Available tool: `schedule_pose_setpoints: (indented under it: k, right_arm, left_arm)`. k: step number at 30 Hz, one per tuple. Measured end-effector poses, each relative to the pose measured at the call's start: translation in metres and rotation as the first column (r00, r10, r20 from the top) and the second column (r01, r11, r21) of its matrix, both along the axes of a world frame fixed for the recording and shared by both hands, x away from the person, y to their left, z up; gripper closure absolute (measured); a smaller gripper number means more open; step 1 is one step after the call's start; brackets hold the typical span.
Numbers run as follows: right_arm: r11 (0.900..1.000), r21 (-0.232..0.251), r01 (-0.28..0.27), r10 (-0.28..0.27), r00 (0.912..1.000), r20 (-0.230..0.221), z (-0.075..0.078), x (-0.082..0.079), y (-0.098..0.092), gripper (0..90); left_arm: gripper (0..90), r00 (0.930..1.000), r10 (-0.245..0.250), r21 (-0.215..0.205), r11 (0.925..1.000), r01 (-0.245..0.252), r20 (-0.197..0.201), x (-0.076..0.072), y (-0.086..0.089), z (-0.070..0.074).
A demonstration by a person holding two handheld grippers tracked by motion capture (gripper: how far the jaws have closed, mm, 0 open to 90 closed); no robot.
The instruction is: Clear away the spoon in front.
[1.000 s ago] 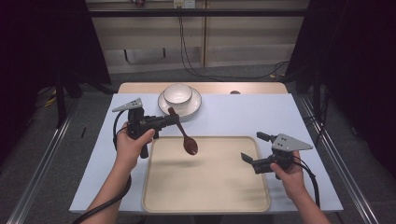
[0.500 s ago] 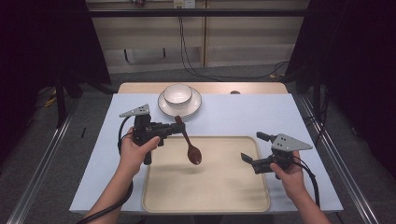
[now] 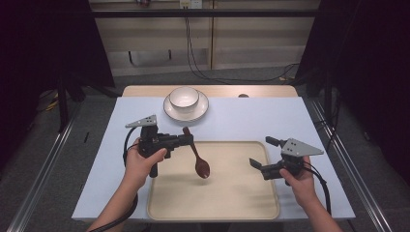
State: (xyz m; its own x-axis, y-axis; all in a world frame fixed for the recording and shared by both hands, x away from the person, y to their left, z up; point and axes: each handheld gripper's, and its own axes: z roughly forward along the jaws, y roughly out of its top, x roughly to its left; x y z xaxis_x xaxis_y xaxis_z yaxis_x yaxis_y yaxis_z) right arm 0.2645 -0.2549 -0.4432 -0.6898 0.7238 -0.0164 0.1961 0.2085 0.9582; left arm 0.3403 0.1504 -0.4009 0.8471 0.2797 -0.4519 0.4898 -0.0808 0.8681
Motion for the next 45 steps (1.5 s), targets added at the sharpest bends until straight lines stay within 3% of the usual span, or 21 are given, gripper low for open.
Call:
schedule_pose_setpoints:
  k: [6,18,28,45]
  right_arm:
    - [1.0,-0.005,-0.008,0.008,1.0,-0.001,0.0,0.0,0.0,2.4]
    - [1.0,-0.007,-0.019,0.019,0.9998,0.001,0.0,0.0,0.002,2.5]
    - [1.0,-0.004,-0.017,0.017,0.9998,0.009,0.001,0.0,0.003,2.4]
    - [1.0,-0.019,-0.014,0.014,0.9999,0.008,0.001,0.0,0.003,2.5]
  left_arm:
    - [84.0,0.9998,-0.013,-0.002,0.9999,0.013,-0.014,-0.003,-0.002,-0.004]
    - [84.0,0.9997,-0.023,-0.006,0.9997,0.023,-0.005,-0.012,-0.004,-0.005]
    - [84.0,0.9992,-0.04,0.013,0.9991,0.04,-0.006,-0.016,-0.004,-0.006]
    - [83.9,0.9969,-0.064,0.023,0.9976,0.065,-0.046,-0.017,-0.008,-0.015]
